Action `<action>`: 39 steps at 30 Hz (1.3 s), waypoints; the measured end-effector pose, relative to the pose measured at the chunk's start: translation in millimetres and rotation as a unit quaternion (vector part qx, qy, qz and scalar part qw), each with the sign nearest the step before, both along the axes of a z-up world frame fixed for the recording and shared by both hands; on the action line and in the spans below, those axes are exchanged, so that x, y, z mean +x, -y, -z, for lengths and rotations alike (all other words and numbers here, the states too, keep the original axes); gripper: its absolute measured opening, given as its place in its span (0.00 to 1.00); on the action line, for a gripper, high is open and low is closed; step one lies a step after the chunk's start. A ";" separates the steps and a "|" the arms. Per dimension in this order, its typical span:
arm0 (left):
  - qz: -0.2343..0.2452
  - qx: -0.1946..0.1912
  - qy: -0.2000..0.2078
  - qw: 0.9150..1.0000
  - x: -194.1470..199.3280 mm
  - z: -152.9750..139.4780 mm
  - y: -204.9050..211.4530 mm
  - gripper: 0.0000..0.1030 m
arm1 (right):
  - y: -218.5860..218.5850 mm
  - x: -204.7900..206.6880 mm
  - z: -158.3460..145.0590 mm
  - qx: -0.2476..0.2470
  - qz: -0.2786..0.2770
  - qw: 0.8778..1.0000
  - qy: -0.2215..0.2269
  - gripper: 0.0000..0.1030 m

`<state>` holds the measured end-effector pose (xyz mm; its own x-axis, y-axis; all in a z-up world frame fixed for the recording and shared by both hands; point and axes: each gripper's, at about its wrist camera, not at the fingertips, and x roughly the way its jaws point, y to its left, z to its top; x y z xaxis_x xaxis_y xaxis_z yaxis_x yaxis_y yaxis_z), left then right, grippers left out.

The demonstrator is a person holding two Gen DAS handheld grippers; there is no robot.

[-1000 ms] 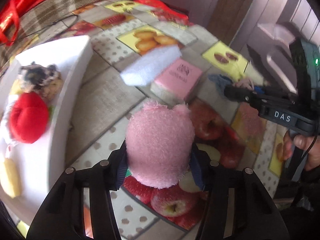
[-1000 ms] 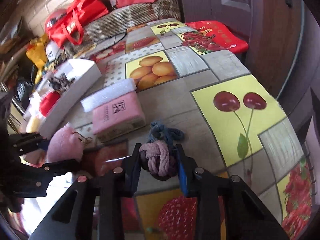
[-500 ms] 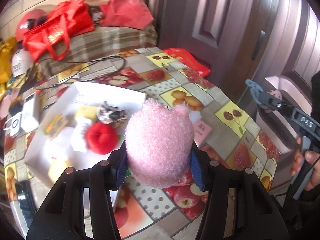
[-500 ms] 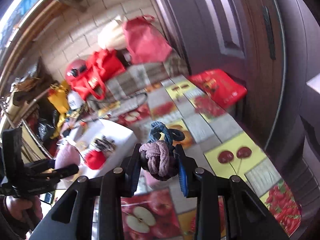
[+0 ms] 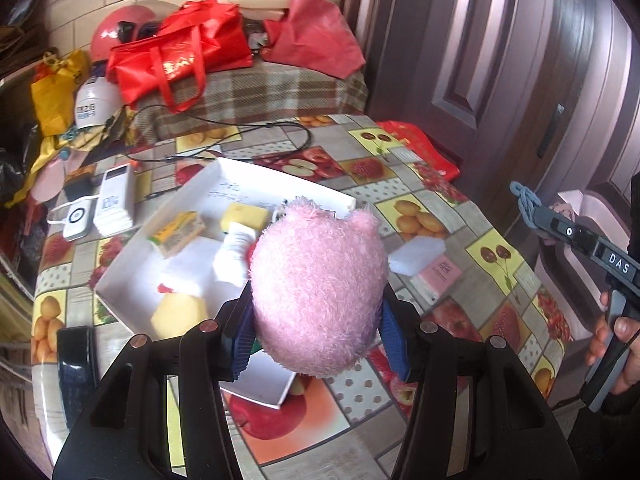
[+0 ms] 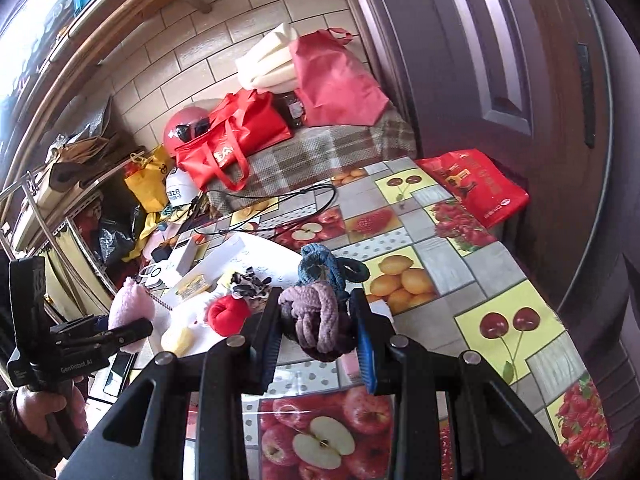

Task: Organize soft objects
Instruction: 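Carry pink plush ball into box with left tool while right tool carries rope knot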

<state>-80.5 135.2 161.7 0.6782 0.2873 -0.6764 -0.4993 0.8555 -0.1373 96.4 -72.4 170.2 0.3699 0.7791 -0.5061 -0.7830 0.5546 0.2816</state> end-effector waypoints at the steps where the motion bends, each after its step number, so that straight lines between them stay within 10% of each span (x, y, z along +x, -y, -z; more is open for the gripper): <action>1: -0.003 0.000 0.001 1.000 -1.3 0.1 -1.1 0.52 | -1.7 -0.7 0.5 -0.001 -0.002 1.000 0.000 0.31; 39: -0.046 -0.011 0.017 0.999 -22.0 2.1 -27.7 0.52 | -22.5 -13.2 11.4 -0.021 -0.027 0.999 -0.005 0.31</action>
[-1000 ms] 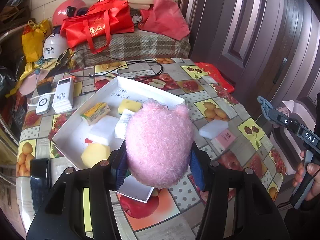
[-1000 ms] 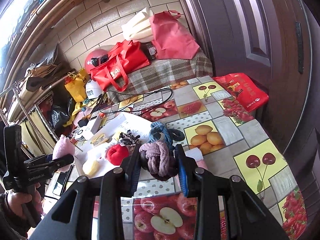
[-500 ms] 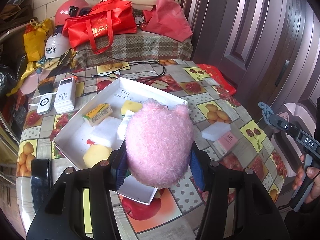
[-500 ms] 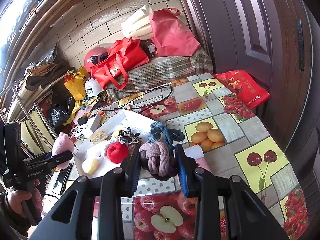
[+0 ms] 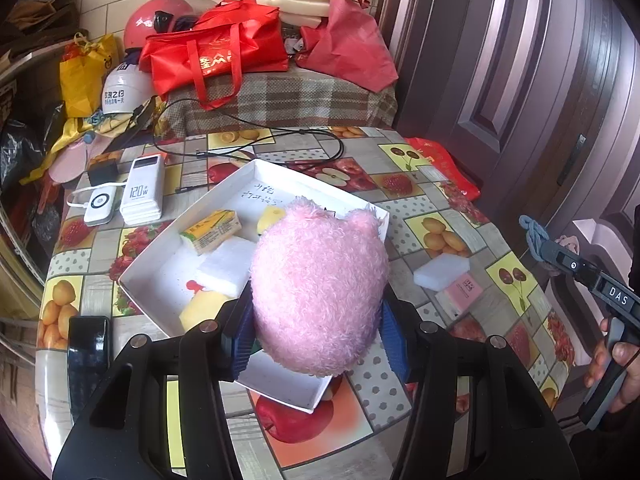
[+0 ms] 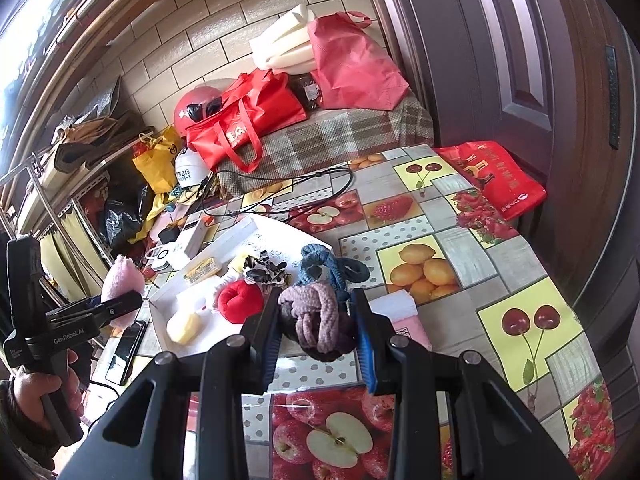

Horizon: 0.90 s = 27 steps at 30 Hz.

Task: Organize soft objects
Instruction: 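Carry pink plush ball into box with left tool while right tool carries rope knot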

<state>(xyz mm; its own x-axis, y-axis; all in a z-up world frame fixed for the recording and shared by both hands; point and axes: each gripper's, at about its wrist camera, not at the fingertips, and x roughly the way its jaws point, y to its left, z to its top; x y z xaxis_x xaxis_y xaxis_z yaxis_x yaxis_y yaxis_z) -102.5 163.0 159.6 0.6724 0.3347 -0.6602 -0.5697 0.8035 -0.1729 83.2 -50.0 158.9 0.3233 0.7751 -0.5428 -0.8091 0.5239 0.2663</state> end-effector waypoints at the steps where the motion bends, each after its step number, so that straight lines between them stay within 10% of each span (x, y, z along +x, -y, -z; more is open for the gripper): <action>1: -0.001 -0.001 0.000 1.000 -0.7 0.3 -0.9 0.52 | -1.7 -0.1 0.1 -0.001 -0.002 1.000 0.000 0.31; 27: -0.039 -0.029 -0.006 0.999 -10.2 20.1 -33.0 0.52 | -47.4 -0.7 7.7 -0.031 -0.057 0.998 -0.007 0.32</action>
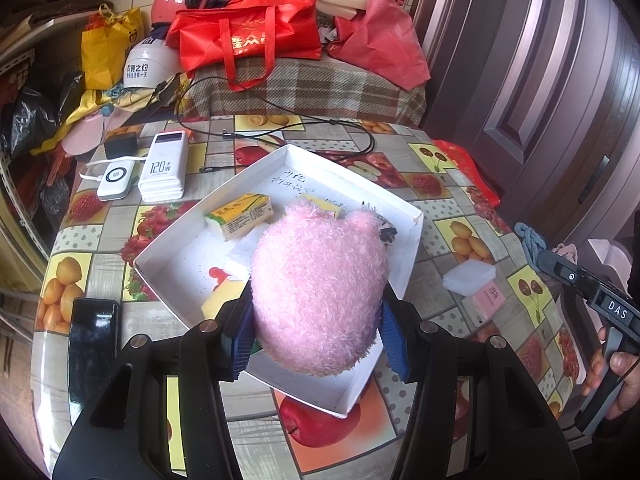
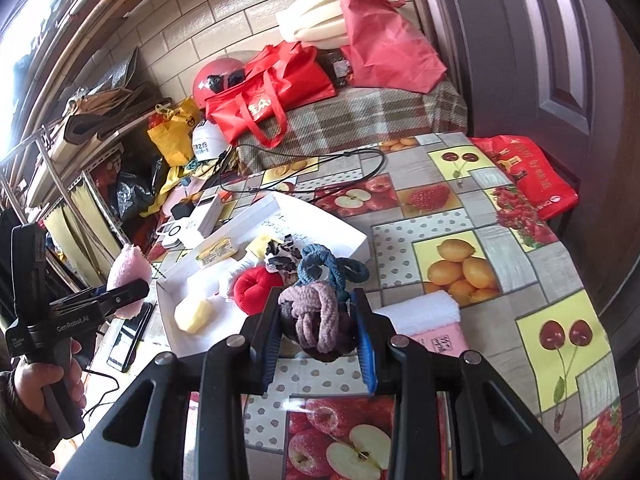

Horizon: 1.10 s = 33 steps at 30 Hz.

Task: Organize soft objects
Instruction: 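Carry pink plush ball into box with left tool while right tool carries rope knot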

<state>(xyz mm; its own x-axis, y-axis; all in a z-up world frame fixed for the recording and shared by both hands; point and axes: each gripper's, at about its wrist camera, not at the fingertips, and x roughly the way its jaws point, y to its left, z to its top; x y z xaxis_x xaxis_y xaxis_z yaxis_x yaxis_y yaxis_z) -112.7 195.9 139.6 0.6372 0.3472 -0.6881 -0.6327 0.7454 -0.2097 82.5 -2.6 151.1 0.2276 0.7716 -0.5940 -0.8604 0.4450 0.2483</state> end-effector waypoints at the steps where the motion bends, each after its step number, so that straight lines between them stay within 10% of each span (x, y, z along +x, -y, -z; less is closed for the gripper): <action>1: -0.002 -0.001 -0.001 1.000 0.3 0.8 -3.3 0.52 | -4.3 -0.7 0.5 -0.002 -0.005 1.000 0.000 0.32; 20: -0.043 -0.033 -0.025 0.998 35.6 33.6 -91.6 0.52 | -146.6 -56.1 46.2 -0.066 -0.188 0.979 -0.032 0.34; 25: -0.052 -0.032 -0.023 0.998 35.8 44.3 -97.5 0.70 | -164.3 -78.9 73.2 -0.095 -0.219 0.971 -0.030 0.34; 26: -0.056 -0.021 -0.020 0.998 34.9 43.2 -97.5 0.86 | -165.2 -80.8 75.6 -0.097 -0.219 0.971 -0.024 0.39; 29: -0.073 0.015 -0.009 0.997 30.3 39.3 -96.6 1.00 | -163.6 -83.0 77.3 -0.090 -0.225 0.970 -0.007 1.00; 33: -0.085 0.022 -0.008 0.996 25.8 39.1 -96.6 1.00 | -158.7 -79.4 74.9 -0.070 -0.214 0.974 0.015 1.00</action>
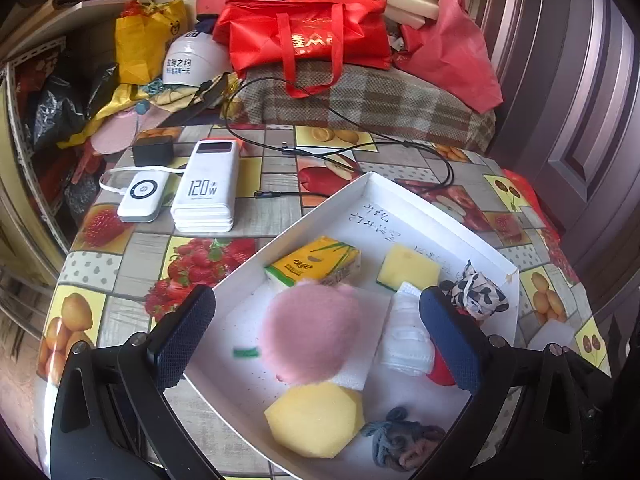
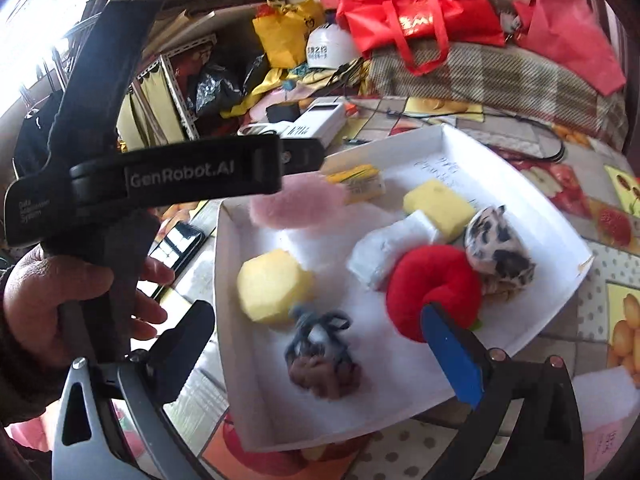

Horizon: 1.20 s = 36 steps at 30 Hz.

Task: Organize soft objects
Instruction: 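Carry pink plush ball into box with left tool while right tool carries rope knot, then grasp white foam sheet with left tool while right tool grasps pink packet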

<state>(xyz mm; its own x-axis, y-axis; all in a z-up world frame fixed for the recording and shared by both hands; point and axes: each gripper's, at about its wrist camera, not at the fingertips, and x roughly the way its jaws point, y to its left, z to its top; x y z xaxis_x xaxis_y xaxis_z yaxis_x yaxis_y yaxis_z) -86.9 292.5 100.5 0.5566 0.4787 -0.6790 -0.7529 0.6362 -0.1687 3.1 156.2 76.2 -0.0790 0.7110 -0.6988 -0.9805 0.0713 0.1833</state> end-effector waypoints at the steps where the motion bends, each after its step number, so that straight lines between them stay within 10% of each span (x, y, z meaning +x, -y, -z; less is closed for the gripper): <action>1: -0.001 -0.002 0.000 1.000 -1.6 0.2 0.5 1.00 | 1.0 1.5 -0.4 0.002 0.004 1.000 -0.002 1.00; 22: 0.077 0.015 0.006 0.997 7.1 -36.4 82.4 1.00 | 114.6 66.6 -23.8 0.020 0.179 0.984 0.014 1.00; 30: 0.156 -0.020 0.001 0.988 28.9 -25.7 130.9 1.00 | 197.8 124.9 3.6 -0.031 0.291 0.956 0.014 1.00; 36: 0.185 -0.036 -0.021 0.982 37.8 -15.3 155.5 1.00 | 195.0 138.1 27.7 -0.059 0.276 0.959 0.007 1.00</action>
<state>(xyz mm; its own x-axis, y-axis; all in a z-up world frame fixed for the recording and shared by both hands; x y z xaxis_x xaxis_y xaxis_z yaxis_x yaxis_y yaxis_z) -49.1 137.1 115.7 0.6547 0.1981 -0.7295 -0.4791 0.8552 -0.1977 141.2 -38.8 48.5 0.2970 0.5574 -0.7753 -0.7891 0.6004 0.1294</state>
